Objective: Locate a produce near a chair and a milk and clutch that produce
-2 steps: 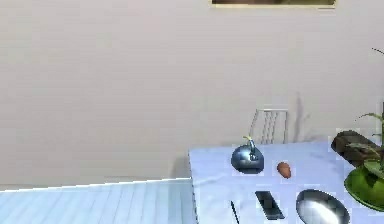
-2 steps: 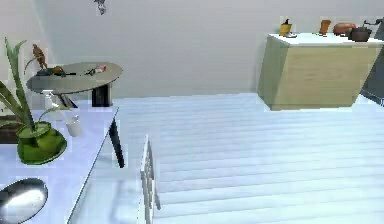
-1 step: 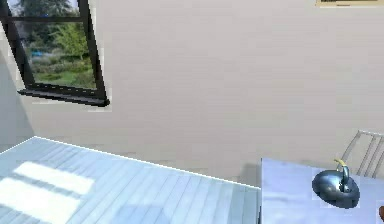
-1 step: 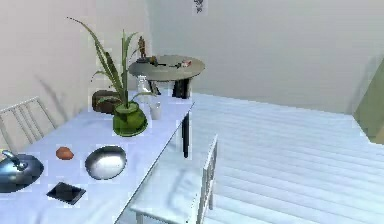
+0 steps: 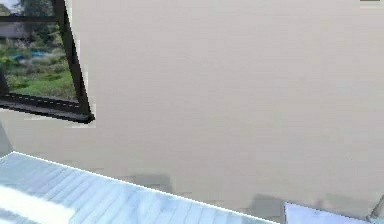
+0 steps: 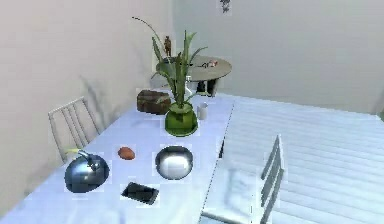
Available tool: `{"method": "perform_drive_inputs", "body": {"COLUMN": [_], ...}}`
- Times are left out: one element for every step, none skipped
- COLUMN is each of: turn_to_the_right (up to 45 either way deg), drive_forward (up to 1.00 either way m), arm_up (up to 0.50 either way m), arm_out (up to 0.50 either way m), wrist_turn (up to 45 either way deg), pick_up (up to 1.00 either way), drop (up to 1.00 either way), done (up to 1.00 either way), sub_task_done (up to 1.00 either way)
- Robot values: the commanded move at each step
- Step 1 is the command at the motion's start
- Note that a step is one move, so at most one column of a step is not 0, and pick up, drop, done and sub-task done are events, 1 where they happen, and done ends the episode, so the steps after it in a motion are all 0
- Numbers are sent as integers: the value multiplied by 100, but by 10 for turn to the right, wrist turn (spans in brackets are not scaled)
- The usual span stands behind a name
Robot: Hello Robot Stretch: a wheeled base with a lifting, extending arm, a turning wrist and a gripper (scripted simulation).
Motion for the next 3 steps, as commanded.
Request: {"method": "perform_drive_inputs", "body": {"turn_to_the_right": [150, 0, 150], "drive_forward": [0, 80, 0], "arm_up": [0, 0, 0], "arm_out": [0, 0, 0], "wrist_turn": [0, 0, 0], "pick_up": [0, 0, 0], "drop": [0, 0, 0], "done": [0, 0, 0], "sub_task_done": [0, 0, 0]}}
